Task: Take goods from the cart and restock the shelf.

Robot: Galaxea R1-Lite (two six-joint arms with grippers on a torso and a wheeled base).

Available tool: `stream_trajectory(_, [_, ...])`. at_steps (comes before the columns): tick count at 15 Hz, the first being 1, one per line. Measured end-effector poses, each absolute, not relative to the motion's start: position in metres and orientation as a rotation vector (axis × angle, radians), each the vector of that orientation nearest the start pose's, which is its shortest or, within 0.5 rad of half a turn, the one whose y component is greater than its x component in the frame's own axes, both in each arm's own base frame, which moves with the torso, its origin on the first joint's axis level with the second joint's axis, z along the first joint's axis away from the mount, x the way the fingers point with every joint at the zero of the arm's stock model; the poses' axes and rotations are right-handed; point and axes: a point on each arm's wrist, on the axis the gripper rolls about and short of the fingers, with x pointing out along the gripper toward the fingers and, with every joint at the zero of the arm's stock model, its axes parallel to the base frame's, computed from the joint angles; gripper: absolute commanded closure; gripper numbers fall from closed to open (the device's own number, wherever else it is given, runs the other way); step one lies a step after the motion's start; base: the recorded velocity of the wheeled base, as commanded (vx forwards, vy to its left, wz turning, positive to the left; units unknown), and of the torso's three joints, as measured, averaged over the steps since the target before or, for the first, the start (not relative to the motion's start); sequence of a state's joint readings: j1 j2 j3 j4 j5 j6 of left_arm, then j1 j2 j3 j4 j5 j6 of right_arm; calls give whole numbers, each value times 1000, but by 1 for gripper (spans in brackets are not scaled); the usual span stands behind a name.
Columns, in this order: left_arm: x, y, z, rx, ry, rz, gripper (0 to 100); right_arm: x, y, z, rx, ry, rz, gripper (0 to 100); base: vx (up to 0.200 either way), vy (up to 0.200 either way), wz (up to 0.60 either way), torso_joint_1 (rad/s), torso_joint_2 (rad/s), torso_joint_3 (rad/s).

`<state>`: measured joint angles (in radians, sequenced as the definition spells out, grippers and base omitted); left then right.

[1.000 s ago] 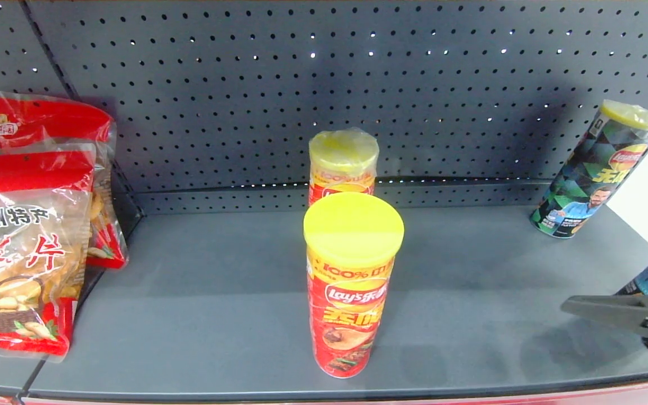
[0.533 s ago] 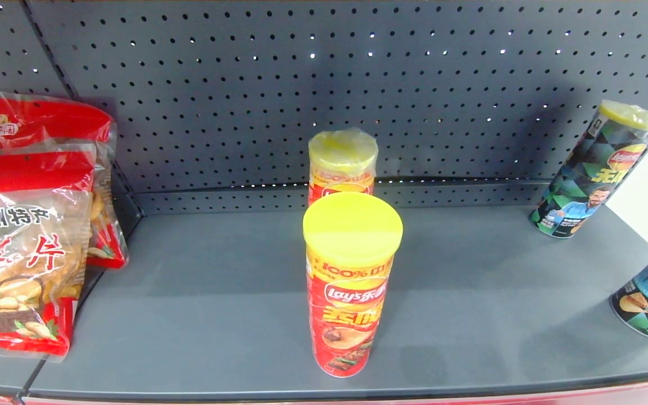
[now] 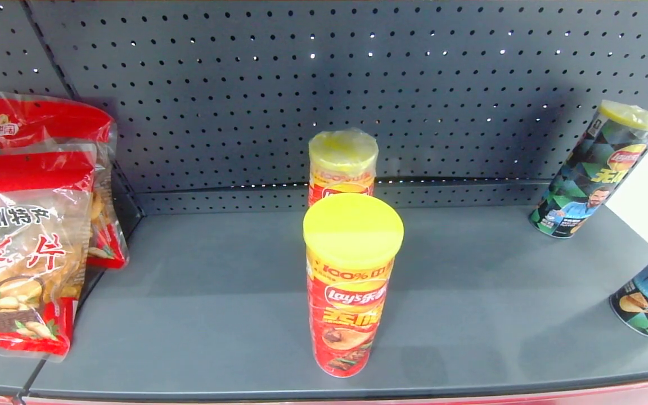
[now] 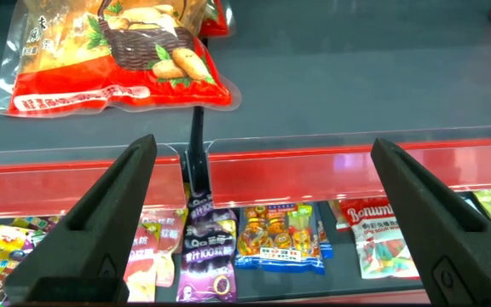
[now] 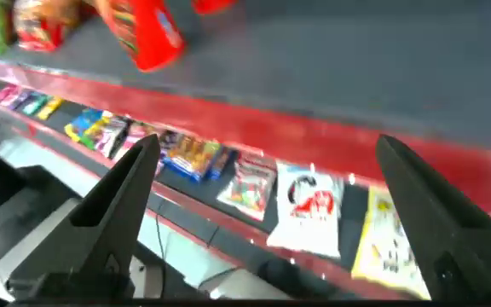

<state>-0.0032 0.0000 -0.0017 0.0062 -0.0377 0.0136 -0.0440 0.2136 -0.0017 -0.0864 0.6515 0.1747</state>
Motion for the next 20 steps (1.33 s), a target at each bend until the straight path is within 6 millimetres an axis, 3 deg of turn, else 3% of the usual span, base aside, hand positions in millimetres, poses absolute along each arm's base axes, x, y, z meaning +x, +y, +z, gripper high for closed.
stream_trajectory(5, [-23, -1, 75, 14, 4, -41, 0, -15, 14, 86, 196, 121, 527, 0, 0, 0, 0, 0, 0, 0])
stream_trajectory(10, [-23, -1, 75, 14, 4, -40, 0, -16, 12, 84, 47, 52, 383, 0, 0, 0, 0, 0, 0, 0])
stream_trajectory(14, [-23, -1, 75, 14, 4, -41, 0, -18, 2, 80, -24, 43, 44, 0, 0, 0, 0, 0, 0, 0])
stream_trajectory(20, [-23, -1, 75, 14, 4, -41, 0, -23, -1, 77, 7, 4, -27, 0, 0, 0, 0, 0, 0, 0])
